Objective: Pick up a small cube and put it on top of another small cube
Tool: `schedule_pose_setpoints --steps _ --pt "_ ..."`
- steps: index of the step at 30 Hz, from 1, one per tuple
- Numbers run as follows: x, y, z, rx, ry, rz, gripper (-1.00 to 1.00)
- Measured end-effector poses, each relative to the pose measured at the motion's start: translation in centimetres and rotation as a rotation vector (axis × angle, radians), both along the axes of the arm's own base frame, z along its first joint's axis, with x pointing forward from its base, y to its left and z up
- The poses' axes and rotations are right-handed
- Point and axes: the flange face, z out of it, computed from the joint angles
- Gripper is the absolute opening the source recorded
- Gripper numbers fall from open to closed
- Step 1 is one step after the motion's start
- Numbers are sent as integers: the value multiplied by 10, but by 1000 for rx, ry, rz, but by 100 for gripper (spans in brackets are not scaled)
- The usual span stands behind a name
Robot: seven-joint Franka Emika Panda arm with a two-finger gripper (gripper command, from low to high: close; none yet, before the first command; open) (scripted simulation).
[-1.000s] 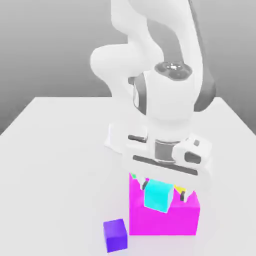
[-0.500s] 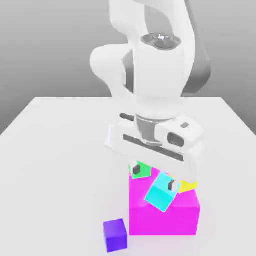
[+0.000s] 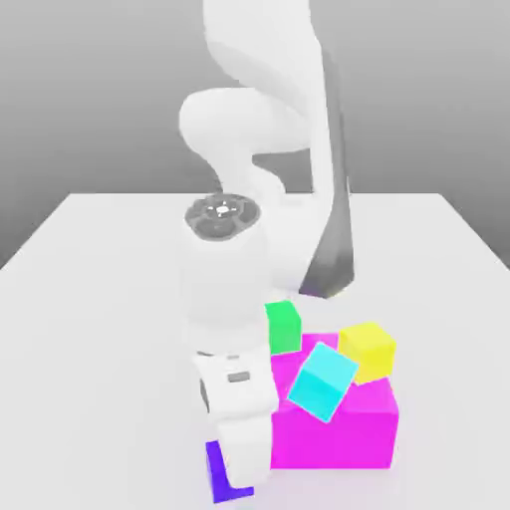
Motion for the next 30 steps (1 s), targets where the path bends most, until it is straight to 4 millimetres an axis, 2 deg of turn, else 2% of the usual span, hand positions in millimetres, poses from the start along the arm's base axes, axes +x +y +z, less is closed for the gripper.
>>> schedule_pose_setpoints --steps 1,7,8,13,14,16,18,30 --pt "-1 0 -7 0 1 -2 -100" --pt "-1 0 -11 2 3 -2 -100" --pt "-1 0 -6 1 2 -1 -100" --pt "0 0 44 1 1 -1 -100" --pt "-2 -6 51 10 1 -24 -100" --pt "-6 -21 62 55 0 -152 -100" --pt "-9 -23 69 91 3 -264 -100" --pt "-20 -14 105 256 72 -859 -100"
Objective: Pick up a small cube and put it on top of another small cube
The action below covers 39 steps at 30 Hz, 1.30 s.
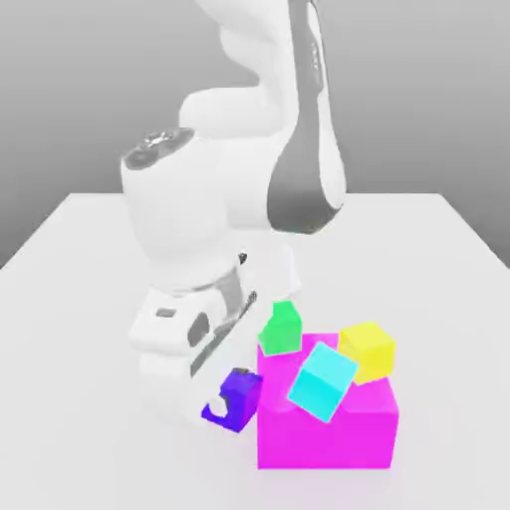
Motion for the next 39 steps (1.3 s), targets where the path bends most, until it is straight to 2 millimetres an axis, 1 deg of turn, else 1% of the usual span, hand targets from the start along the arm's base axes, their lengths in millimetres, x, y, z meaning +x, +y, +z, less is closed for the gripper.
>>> schedule_pose_setpoints --steps 4,7,23,34,36,39 --pt "-3 11 14 55 38 -169 -100" --pt "-7 8 25 95 69 -318 -100" --pt "-27 21 82 281 285 -1010 -100" --pt "-45 31 117 371 466 -1461 -100" --pt "-46 41 118 336 483 -1504 -100" --pt "-48 64 117 250 486 -1541 -100"
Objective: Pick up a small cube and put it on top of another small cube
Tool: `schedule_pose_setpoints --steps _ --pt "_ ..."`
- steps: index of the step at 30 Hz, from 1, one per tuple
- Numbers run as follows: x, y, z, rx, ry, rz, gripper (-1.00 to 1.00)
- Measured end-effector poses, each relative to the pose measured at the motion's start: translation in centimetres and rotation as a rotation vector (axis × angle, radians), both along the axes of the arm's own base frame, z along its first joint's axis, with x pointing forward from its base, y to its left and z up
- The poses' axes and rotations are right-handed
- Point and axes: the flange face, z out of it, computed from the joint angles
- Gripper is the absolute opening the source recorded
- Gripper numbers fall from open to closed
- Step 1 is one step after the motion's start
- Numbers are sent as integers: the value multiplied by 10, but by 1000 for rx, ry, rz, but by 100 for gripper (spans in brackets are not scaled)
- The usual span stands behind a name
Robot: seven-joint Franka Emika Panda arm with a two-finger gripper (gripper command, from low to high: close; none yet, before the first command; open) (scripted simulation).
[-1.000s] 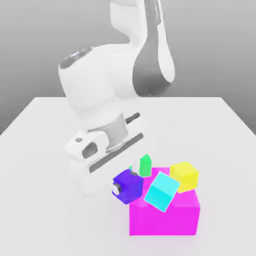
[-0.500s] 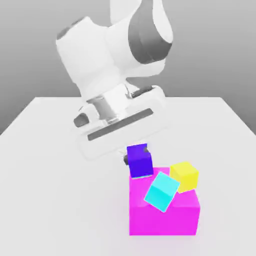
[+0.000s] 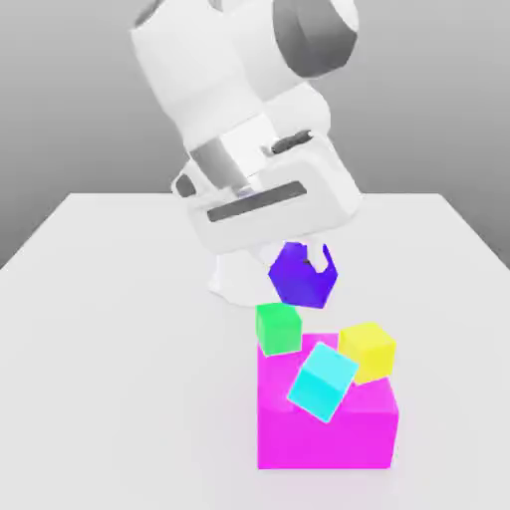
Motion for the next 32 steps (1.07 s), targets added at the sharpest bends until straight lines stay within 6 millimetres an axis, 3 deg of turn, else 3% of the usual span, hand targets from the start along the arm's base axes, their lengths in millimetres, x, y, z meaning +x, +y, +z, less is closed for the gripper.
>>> schedule_pose_setpoints --steps 15,20,21,28,32 --pt "-26 114 -12 -380 132 -82 -100" --pt "-27 122 -61 -416 128 -94 -100" --pt "-28 122 -73 -415 128 -94 100" --pt "-29 122 -75 -417 129 -93 100" --pt "-28 122 -35 -419 129 -94 100"
